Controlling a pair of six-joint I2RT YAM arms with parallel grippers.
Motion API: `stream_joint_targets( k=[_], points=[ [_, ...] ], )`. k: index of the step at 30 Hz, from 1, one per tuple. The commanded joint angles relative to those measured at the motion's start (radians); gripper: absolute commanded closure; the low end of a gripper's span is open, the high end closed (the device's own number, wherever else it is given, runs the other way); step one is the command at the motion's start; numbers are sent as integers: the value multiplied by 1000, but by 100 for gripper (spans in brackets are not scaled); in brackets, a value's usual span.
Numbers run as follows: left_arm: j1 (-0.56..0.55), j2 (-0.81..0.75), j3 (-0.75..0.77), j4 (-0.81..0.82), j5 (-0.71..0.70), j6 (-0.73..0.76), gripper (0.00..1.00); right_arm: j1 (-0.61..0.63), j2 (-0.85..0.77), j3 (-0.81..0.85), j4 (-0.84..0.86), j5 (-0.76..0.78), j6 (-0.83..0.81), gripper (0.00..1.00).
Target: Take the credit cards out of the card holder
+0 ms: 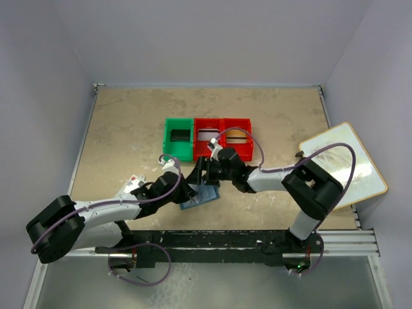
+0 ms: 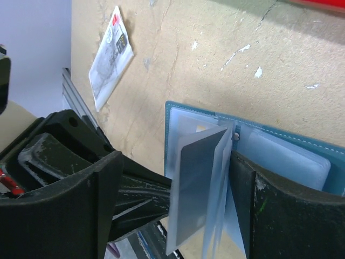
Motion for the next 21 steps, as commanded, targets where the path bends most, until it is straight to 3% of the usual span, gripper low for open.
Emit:
stream_joint_targets(
  k=[1, 11, 13, 17, 21],
  points=[
    [-1, 21, 12, 134, -21, -24, 99, 19, -72, 2, -88, 14, -24, 19],
    [-17, 100, 47, 154, -2, -6, 97, 18, -256, 22, -438, 384, -53, 19],
    [-25, 104, 60, 131, -22, 0, 97, 18, -303, 12, -445, 397, -70, 26],
    [-45, 35, 48, 77, -118, -9, 93, 19, -340, -7, -404, 336, -99, 50],
    [-45, 0, 53, -37, -171, -9, 90, 21, -292, 8, -345, 269, -159, 61]
  ],
)
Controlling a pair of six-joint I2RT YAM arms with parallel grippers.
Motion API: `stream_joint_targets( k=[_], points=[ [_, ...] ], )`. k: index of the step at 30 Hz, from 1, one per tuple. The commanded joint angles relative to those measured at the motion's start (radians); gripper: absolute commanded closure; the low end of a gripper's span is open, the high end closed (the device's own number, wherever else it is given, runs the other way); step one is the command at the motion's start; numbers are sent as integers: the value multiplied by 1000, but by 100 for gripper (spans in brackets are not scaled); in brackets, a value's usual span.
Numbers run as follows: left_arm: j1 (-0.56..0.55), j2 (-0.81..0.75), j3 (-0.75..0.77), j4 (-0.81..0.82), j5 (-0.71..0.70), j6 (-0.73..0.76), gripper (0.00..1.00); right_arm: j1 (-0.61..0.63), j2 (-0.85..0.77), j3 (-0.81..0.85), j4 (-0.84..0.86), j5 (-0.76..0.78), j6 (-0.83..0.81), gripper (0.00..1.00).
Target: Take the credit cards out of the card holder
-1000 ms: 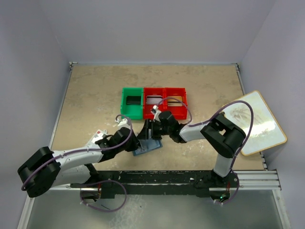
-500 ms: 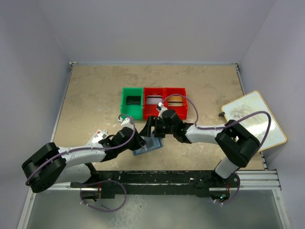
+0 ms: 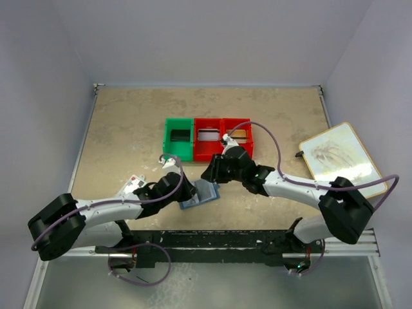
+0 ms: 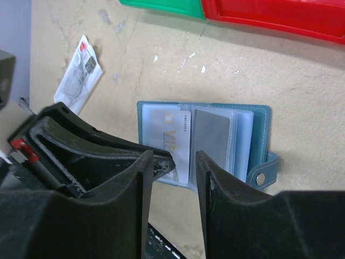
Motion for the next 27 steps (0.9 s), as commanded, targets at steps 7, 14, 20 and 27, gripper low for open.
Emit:
stream_joint_targets(
  k=[7, 14, 20, 27],
  points=[
    [-3, -139, -13, -185, -168, -30, 86, 6, 122, 20, 57, -79, -83, 52],
    [-3, -152, -16, -241, -170, -19, 83, 6, 161, 21, 33, -69, -105, 46],
    [-3, -95, -12, -224, -148, -8, 84, 6, 182, 17, 64, -115, -102, 47],
    [-3, -64, -37, -234, -140, -14, 88, 6, 175, 3, 66, -106, -78, 47]
  ],
)
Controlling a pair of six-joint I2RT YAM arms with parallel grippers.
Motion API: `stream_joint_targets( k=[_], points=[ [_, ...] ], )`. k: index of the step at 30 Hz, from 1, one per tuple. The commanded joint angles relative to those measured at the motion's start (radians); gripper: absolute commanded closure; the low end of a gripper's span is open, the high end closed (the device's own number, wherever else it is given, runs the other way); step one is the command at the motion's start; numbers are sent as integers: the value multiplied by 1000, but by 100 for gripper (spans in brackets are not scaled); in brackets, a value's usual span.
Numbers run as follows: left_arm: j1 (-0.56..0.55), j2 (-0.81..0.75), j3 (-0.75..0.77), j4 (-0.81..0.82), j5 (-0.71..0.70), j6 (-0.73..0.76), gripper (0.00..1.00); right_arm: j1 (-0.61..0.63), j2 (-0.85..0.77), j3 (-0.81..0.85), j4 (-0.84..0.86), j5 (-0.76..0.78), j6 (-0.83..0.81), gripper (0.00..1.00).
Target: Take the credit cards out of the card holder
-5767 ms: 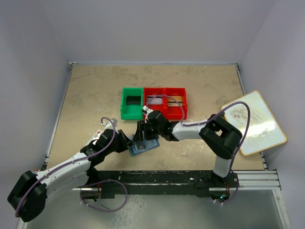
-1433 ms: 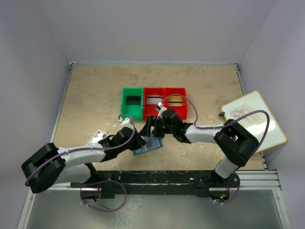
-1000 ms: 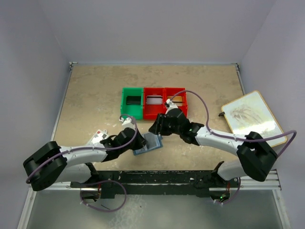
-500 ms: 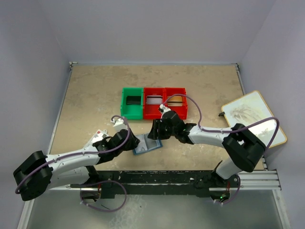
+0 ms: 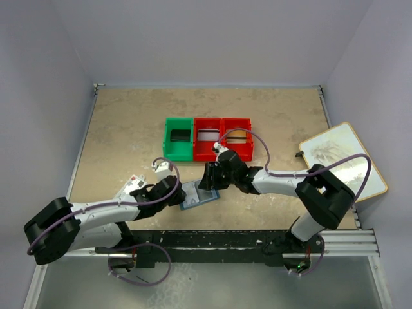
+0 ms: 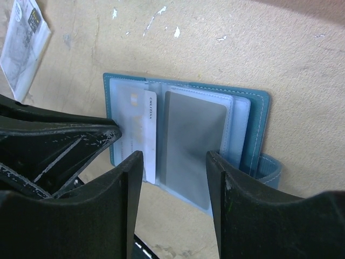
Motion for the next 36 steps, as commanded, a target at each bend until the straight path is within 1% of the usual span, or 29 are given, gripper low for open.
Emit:
stream_joint_targets(
  k=[1, 4, 8, 10, 11, 15, 17, 22, 24, 31, 36],
  points=[
    [-3, 1, -27, -2, 5, -8, 88, 6, -25, 7, 0, 14, 3, 46],
    [-3, -16, -38, -4, -2, -12, 89, 6, -53, 11, -52, 35, -12, 45],
    [-3, -25, -39, -7, -7, -11, 89, 6, -52, 19, -75, 34, -24, 44],
    [-3, -22, -37, -4, -4, -10, 89, 6, -42, 20, -46, 30, -25, 47],
    [-3, -19, -37, -1, -2, -9, 89, 8, -38, 18, -22, 3, -25, 51],
    [-3, -5, -42, 22, 9, -9, 89, 18, -28, -9, 114, -120, 2, 57],
    [-2, 0, -42, 25, 10, -9, 89, 30, -10, 1, 131, -136, 8, 59],
    [-3, -6, -48, 25, 9, -12, 90, 44, 54, 2, 167, -163, 39, 61],
    [-3, -10, -48, 23, 10, -12, 90, 46, 69, -18, 187, -159, 62, 63],
    [-2, -9, -57, 31, 12, -14, 90, 47, 72, -73, 239, -141, 102, 61],
    [-3, -3, -59, 37, 16, -13, 90, 47, 101, -98, 335, -196, 144, 64]
  ],
)
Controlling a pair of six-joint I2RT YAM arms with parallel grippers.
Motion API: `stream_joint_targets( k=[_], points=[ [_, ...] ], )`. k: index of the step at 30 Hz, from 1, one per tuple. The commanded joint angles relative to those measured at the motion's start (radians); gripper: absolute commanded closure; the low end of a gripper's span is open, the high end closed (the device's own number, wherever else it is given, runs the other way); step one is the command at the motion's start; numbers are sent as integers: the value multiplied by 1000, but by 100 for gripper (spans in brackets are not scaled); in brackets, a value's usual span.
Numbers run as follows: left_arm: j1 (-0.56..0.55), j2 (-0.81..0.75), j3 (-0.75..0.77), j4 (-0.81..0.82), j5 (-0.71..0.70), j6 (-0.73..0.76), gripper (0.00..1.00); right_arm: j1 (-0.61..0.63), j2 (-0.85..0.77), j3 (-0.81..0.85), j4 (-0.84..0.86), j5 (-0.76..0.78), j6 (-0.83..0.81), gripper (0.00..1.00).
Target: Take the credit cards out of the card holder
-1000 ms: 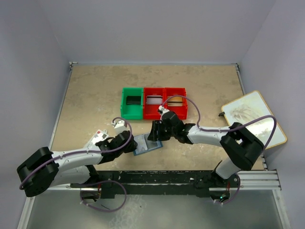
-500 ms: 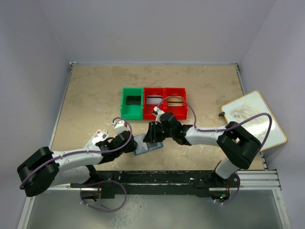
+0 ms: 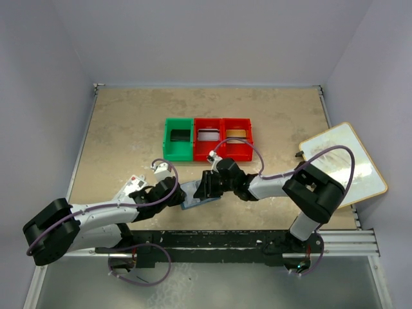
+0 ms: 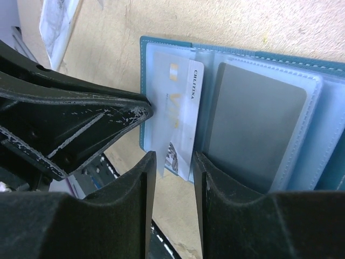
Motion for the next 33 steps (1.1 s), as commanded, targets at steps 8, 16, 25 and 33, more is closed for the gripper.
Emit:
stream_joint_targets(
  k=[8, 16, 25, 33],
  points=[
    [-2, 5, -25, -25, 17, -12, 91, 0, 48, -38, 185, -71, 115, 81],
    [-2, 1, -28, -36, 7, -14, 91, -14, 1, -80, 182, -60, 119, 88],
    [-2, 22, -23, -22, 16, -11, 91, -19, -10, -117, 225, -73, 147, 94],
    [-2, 29, -23, -18, 16, -6, 92, -26, -72, -146, 156, -14, 155, 92]
  ],
)
